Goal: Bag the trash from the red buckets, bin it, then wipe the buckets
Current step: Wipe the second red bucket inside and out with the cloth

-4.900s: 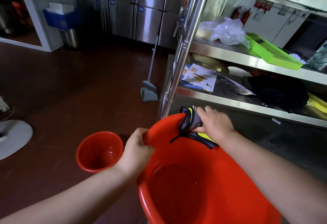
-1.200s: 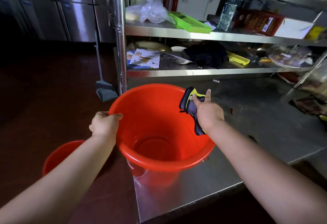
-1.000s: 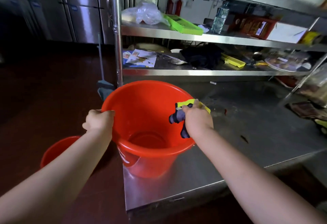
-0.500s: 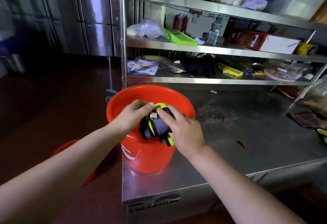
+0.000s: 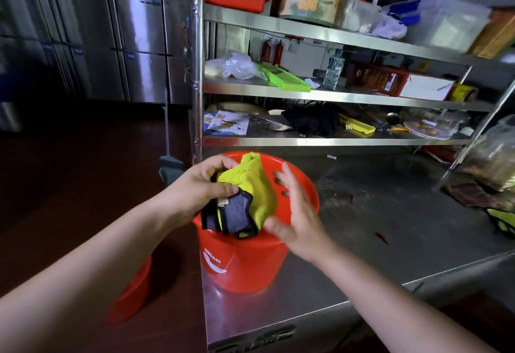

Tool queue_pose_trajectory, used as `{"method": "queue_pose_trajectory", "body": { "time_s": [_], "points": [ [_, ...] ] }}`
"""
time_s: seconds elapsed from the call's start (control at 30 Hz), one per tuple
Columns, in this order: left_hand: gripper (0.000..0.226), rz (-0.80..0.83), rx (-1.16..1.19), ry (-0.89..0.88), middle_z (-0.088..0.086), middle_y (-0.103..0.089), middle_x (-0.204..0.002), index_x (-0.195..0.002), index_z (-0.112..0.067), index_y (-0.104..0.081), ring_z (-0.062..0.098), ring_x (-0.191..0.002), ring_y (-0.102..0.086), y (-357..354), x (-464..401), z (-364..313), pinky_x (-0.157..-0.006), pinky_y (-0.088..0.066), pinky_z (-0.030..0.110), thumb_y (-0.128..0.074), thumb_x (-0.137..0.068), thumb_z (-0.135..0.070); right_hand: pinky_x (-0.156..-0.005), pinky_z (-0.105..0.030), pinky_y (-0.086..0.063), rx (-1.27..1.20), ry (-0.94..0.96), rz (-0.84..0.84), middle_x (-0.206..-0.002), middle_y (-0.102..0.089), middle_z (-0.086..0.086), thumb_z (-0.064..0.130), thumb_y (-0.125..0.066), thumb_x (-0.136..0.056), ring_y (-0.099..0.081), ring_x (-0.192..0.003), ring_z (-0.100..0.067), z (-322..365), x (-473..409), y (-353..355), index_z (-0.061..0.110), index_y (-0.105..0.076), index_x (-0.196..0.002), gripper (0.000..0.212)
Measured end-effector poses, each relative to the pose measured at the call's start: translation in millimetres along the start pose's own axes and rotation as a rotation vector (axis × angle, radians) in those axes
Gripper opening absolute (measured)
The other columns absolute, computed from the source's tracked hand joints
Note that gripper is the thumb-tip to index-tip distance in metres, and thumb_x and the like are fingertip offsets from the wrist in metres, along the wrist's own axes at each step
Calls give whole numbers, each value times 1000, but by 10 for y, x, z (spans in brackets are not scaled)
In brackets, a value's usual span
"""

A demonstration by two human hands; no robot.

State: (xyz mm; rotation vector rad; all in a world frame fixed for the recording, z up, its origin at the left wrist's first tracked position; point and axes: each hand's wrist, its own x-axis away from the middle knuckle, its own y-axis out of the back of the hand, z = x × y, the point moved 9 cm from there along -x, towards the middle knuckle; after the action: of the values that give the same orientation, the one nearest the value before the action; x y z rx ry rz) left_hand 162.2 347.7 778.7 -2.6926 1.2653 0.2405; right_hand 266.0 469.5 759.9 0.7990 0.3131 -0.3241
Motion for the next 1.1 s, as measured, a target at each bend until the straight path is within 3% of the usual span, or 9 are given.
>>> {"method": "queue_pose_trajectory", "body": {
  "time_s": [0.13,0.27,0.37,0.5,0.67,0.77,0.83,1.0,1.1],
  "points": [
    [33,128,-43,-3,-7,-61,-69,-89,-17,-60,5,-60,-57,35,51,-32,-56,-48,15,-57,-81,14,-93,-17,-42,-620,-302,-58,-125,-60,5,38,-56,-87,-55,-117,-7,-138,-217,-165,25,-52,-126,42],
    [24,138,-142,41,3,-55,-70,-96,-16,-59,14,-58,-50,122,115,23,-55,-42,19,-59,-83,5,-81,-29,-53,-687,-372,-85,-98,-72,-4,5,-65,-85,-67,-93,-19,-92,-296,-238,12,-63,-103,19],
    [37,143,-171,143,4,-63,-83,-106,-13,-55,20,-75,-59,151,167,121,-68,-47,30,-67,-72,-23,-79,-30,-55,-589,-285,-210,-96,-73,0,7,-69,-82,-68,-91,-16,-13,-282,-77,19,-64,-101,23],
    [32,58,-716,87,5,-64,-76,-95,-11,-60,19,-69,-60,43,178,199,-66,-50,34,-76,-73,-28,-72,-29,-54,-355,-148,-226,-88,-71,2,19,-69,-77,-67,-80,-12,196,-235,81,22,-63,-91,15],
    [23,288,-514,135,-5,-64,-79,-94,-15,-64,9,-74,-61,-132,219,503,-66,-48,21,-75,-75,-20,-72,-44,-52,-91,-193,-130,-88,-69,-10,19,-70,-79,-64,-80,-28,108,-160,176,11,-63,-93,17],
    [58,297,-1157,-22,-6,-57,-114,-123,-18,-55,16,-111,-52,70,134,697,-96,-38,25,-75,-73,-39,-59,-35,-49,-64,-232,-118,-79,-66,-11,15,-71,-79,-60,-65,-20,-29,-11,193,9,-61,-84,13],
    [58,325,-1440,-77,-7,-55,-121,-126,-22,-54,16,-119,-45,195,118,850,-103,-29,29,-64,-79,-54,-57,-31,-45,-8,-247,-102,-73,-65,-6,17,-72,-78,-56,-61,-13,-112,86,192,11,-60,-78,13],
    [84,300,-1396,-286,-3,-62,-95,-101,-16,-63,19,-97,-55,125,122,737,-89,-29,29,-19,-73,-82,-68,-43,-48,133,-262,-40,-73,-64,-2,22,-75,-75,-60,-72,-25,-197,187,238,17,-63,-76,13],
    [86,133,-1180,-362,3,-62,-79,-89,-8,-65,26,-83,-57,223,-47,382,-78,-37,34,-23,-74,-82,-74,-42,-50,232,-272,9,-75,-63,9,27,-75,-72,-60,-76,-15,-168,150,289,24,-65,-80,14]
  ]
}}
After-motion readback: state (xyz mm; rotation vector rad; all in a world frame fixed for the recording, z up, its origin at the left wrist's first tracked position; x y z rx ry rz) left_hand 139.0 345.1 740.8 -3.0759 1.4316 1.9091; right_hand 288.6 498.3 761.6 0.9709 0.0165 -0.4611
